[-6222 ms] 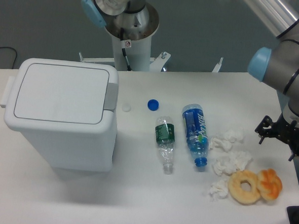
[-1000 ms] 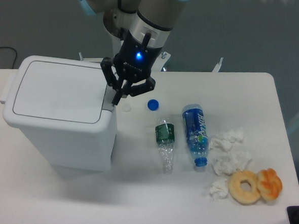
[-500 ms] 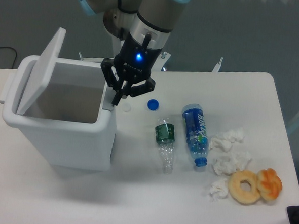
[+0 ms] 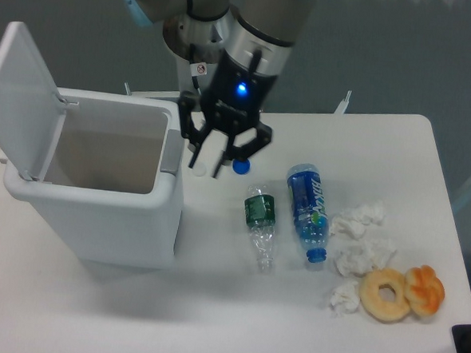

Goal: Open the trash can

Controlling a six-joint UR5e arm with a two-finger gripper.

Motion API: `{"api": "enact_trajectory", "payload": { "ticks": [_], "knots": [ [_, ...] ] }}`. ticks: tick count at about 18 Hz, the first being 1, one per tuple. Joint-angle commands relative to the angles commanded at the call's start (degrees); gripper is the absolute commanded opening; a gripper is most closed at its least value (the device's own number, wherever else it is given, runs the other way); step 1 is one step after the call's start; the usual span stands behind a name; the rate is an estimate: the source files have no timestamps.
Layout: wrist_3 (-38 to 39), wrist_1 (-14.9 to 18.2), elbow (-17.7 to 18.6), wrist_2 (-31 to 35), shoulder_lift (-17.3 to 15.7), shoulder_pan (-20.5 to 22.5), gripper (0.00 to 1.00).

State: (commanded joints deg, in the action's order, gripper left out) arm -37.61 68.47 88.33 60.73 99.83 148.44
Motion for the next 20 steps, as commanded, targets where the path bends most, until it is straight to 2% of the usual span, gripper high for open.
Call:
{"api": "enact_trajectory", "payload": {
  "ticks": [2,5,7,10,13,17,20],
  "knots": [
    [-1.58,-2.11,-0.27,2.62,2.99,1.93,1.0],
    [-5.18,-6.23,-0.35,9.12,8.26,3.34,1.0],
    [-9.21,-8.26,-0.35,14.04,10.64,3.61,1.0],
    [-20.18,-8.45,-1.84,20.72,13.1,3.61,1.0],
    [-30.21,-8.45,-3.43,24.34,16.44,4.48,1.0],
    [-37.17,-8.53,-6.23,27.42,19.96,6.68,1.0],
    [-39.46,-10.02,-7.12,29.79,21.28,7.04,1.0]
  ]
}}
